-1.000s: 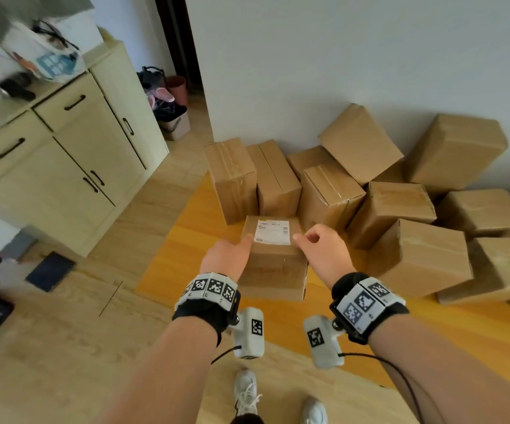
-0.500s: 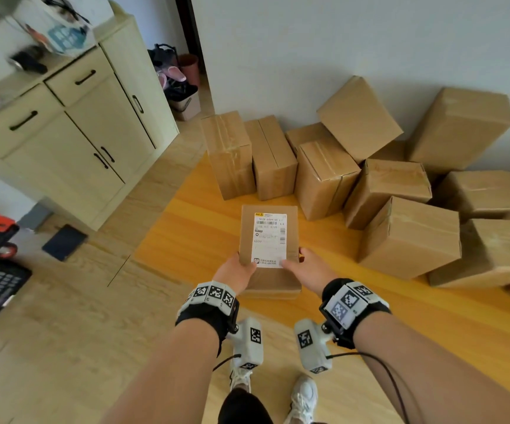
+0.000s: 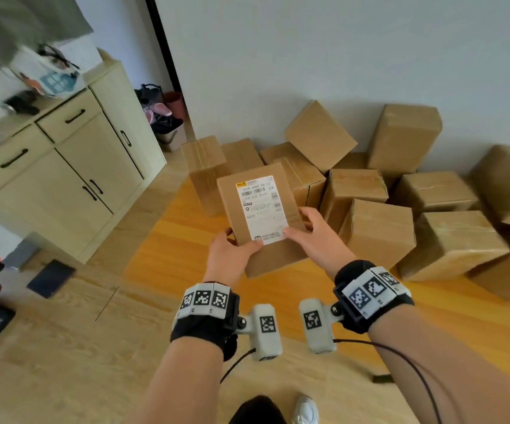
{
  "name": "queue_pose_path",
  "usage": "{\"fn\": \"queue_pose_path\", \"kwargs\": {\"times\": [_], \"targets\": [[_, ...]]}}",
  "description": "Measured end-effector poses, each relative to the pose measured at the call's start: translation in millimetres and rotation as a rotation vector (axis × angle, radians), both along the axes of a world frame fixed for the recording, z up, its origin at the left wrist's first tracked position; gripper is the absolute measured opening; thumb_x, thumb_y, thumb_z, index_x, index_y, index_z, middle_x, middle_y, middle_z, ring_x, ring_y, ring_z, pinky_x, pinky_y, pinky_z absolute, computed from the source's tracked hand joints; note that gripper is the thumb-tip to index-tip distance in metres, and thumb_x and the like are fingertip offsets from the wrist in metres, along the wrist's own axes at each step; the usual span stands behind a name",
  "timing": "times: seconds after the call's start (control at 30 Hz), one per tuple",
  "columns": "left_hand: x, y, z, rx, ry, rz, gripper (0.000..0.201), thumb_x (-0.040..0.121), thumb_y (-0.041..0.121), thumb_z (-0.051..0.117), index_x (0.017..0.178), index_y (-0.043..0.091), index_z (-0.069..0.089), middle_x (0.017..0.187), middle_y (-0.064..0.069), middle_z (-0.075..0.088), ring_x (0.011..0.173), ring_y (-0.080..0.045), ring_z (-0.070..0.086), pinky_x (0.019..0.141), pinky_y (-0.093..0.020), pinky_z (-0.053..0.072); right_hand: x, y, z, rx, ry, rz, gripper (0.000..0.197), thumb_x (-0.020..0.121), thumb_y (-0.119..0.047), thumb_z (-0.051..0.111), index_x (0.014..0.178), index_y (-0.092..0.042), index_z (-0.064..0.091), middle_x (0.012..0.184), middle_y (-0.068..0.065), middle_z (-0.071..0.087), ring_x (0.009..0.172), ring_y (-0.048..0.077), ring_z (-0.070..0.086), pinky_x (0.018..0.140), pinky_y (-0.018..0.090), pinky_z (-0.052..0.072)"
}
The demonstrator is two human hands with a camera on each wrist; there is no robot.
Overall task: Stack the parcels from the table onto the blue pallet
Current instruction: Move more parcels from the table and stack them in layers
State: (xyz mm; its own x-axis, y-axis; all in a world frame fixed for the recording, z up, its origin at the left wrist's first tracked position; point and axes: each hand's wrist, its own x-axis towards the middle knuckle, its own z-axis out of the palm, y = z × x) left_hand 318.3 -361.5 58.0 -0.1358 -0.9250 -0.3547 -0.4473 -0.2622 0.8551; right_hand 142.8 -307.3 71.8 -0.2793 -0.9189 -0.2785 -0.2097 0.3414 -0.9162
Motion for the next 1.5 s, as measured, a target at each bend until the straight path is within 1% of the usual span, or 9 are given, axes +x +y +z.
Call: {"fn": "queue_pose_path", "kwargs": {"times": [0.17,0.37,0.6,0.7,0.83,0.97,1.17,1.33,1.5], "targets": [[-19.0,-3.4,50.2,-0.128,0.15,-0.117,0.043,0.08,0.026,0.078,0.114,0.023,0.052,0.097,0.015,0.061,0.083,0.003,0.058,0.054,-0.006,0.046,-10.3,15.6,37.3,-0.122,0.017,-0.195,0.057,0.093,-0.033,0.065,0.143,-0.028,0.037,0.122,-0.013,0.052,0.113,0.004,0.049,0.08,0.016,0.043],[-52.3,1.7,75.6,-0.172,0.194,-0.273,0.075,0.069,0.041,0.083,0.133,0.022,0.051,0.117,0.007,0.061,0.101,-0.006,0.061,0.081,-0.026,0.054,-23.7,56.7,57.7,-0.15,0.005,-0.446,0.055,0.092,-0.035,0.066,0.14,-0.024,0.042,0.121,-0.013,0.055,0.111,0.008,0.055,0.088,0.026,0.052],[-127.7,58.4,82.6,-0.114,0.29,-0.516,0.059,0.072,0.033,0.084,0.123,0.025,0.055,0.108,0.012,0.065,0.093,0.0,0.063,0.071,-0.017,0.054,-68.9,144.8,69.6,-0.172,-0.006,-0.712,0.038,0.089,-0.036,0.069,0.121,-0.027,0.05,0.106,-0.017,0.06,0.097,0.0,0.059,0.073,0.016,0.049],[-166.5,91.3,87.9,-0.095,0.293,-0.597,0.068,0.071,0.039,0.083,0.13,0.025,0.052,0.109,0.007,0.063,0.095,-0.008,0.063,0.075,-0.025,0.055,-97.5,184.3,73.5,-0.184,0.007,-0.815,0.054,0.088,-0.04,0.07,0.135,-0.023,0.049,0.117,-0.009,0.061,0.101,0.006,0.062,0.073,0.019,0.052],[-214.0,140.8,91.8,-0.075,0.32,-0.684,0.062,0.075,0.036,0.081,0.127,0.027,0.05,0.106,0.011,0.062,0.09,-0.002,0.06,0.06,-0.011,0.049,-134.6,238.5,73.3,-0.221,0.016,-0.906,0.058,0.085,-0.044,0.072,0.134,-0.024,0.047,0.121,-0.006,0.061,0.104,0.012,0.065,0.086,0.034,0.057],[-271.7,197.2,98.1,-0.064,0.326,-0.731,0.061,0.073,0.039,0.082,0.125,0.029,0.051,0.107,0.008,0.062,0.094,-0.008,0.062,0.076,-0.028,0.056,-182.0,301.0,79.8,-0.28,-0.005,-0.941,0.053,0.087,-0.039,0.071,0.131,-0.024,0.047,0.12,-0.005,0.062,0.1,0.009,0.067,0.079,0.026,0.058],[-366.0,302.5,102.4,-0.097,0.343,-0.822,0.064,0.074,0.044,0.079,0.129,0.027,0.051,0.11,0.007,0.062,0.095,-0.007,0.061,0.072,-0.022,0.051,-263.7,410.1,87.0,-0.283,0.028,-1.018,0.058,0.084,-0.045,0.072,0.133,-0.027,0.045,0.118,-0.006,0.065,0.099,0.013,0.069,0.085,0.039,0.059],[-425.4,380.9,103.7,-0.047,0.355,-0.931,0.053,0.084,0.044,0.07,0.13,0.027,0.049,0.111,0.009,0.062,0.097,-0.004,0.059,0.068,-0.016,0.046,-315.4,492.3,89.9,-0.265,0.045,-1.075,0.051,0.092,-0.039,0.064,0.136,-0.026,0.043,0.117,-0.008,0.064,0.098,0.008,0.067,0.079,0.026,0.058],[-480.8,426.2,97.2,-0.03,0.341,-1.001,0.047,0.082,0.048,0.071,0.123,0.033,0.053,0.123,0.005,0.059,0.109,-0.01,0.059,0.086,-0.028,0.053,-360.6,544.2,87.1,-0.258,0.049,-1.144,0.05,0.093,-0.039,0.062,0.139,-0.028,0.043,0.115,-0.011,0.064,0.096,0.006,0.067,0.077,0.024,0.058]]}}
